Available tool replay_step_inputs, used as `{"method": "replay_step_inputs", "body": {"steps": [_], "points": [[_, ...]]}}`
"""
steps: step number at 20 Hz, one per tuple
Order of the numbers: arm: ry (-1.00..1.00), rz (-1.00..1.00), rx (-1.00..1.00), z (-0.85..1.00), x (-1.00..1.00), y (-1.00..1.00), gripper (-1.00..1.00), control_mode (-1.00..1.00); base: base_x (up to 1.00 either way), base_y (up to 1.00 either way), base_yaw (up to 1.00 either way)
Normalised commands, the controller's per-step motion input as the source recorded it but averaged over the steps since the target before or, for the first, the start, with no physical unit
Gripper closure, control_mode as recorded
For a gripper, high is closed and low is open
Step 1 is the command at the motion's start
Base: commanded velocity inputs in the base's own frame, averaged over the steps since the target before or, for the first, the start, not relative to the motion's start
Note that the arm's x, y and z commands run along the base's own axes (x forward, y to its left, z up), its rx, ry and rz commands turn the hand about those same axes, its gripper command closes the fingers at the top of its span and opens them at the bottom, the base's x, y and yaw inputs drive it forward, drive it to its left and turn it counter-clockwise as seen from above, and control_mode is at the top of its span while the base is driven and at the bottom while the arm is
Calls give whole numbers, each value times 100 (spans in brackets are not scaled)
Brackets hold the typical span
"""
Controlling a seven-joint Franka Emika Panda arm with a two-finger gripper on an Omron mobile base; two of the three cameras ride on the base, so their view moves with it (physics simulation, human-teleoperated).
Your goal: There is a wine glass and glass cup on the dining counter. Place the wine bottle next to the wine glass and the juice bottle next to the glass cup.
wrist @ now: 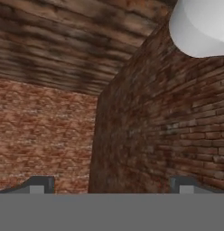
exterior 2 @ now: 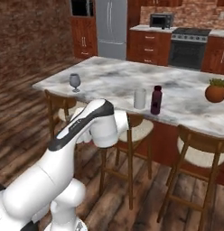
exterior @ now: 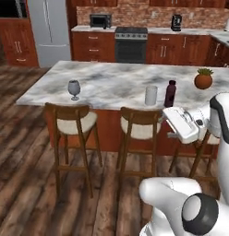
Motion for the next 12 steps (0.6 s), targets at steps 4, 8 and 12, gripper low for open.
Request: {"method": "replay_step_inputs", "body": {"steps": [4,8,12], "points": [[0,0,0,0,0,0,-100,100,-23,84,62],[0,0,0,0,0,0,-100,100,-8,95,61],[0,0,0,0,0,0,-100,100,-4,92,59]]}}
